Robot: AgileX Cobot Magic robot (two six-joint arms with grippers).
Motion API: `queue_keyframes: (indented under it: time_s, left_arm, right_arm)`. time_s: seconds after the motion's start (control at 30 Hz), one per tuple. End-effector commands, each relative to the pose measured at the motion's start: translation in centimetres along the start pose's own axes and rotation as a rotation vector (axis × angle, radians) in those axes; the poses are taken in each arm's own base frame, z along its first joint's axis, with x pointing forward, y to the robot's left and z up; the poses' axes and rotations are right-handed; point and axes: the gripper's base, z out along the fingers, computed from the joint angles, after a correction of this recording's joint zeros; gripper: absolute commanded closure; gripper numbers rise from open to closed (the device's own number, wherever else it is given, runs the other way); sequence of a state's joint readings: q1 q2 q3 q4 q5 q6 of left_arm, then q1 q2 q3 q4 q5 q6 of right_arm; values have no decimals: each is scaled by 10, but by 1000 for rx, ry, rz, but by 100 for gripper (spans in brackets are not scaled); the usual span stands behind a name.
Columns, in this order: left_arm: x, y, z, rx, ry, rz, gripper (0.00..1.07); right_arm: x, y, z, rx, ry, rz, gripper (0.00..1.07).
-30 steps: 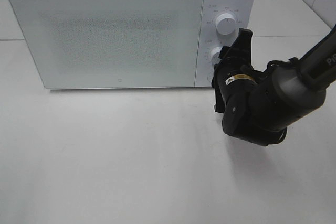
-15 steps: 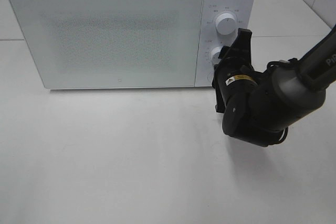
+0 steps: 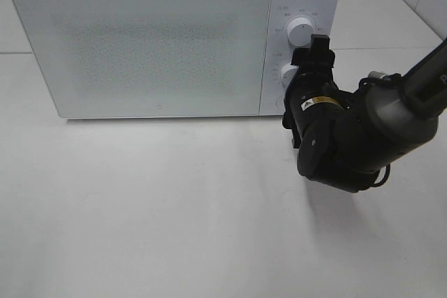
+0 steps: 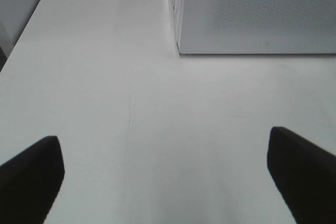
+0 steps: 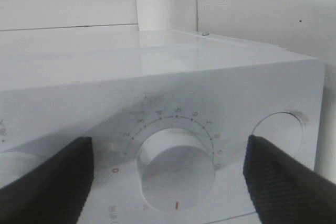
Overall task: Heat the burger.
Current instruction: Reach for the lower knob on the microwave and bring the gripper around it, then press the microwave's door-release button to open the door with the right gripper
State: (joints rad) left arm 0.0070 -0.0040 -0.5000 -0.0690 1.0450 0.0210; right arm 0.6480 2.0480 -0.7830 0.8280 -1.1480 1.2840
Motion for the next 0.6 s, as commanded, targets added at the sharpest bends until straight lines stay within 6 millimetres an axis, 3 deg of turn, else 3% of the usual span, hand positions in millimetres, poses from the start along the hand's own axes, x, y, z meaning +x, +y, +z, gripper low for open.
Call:
queue_keyframes:
  time_s: [0.03, 0.33, 0.6]
  left_arm:
    - [2, 0, -2, 4, -28, -3, 1]
    - [2, 0, -2, 4, -28, -3, 1]
    - [2, 0, -2, 4, -28, -3, 1]
  right_arm:
    - [-2, 1, -4, 4, 36, -51, 31]
    - [-8, -3, -25, 81, 146, -200, 31]
    - [-8, 6, -48, 173, 333, -526, 31]
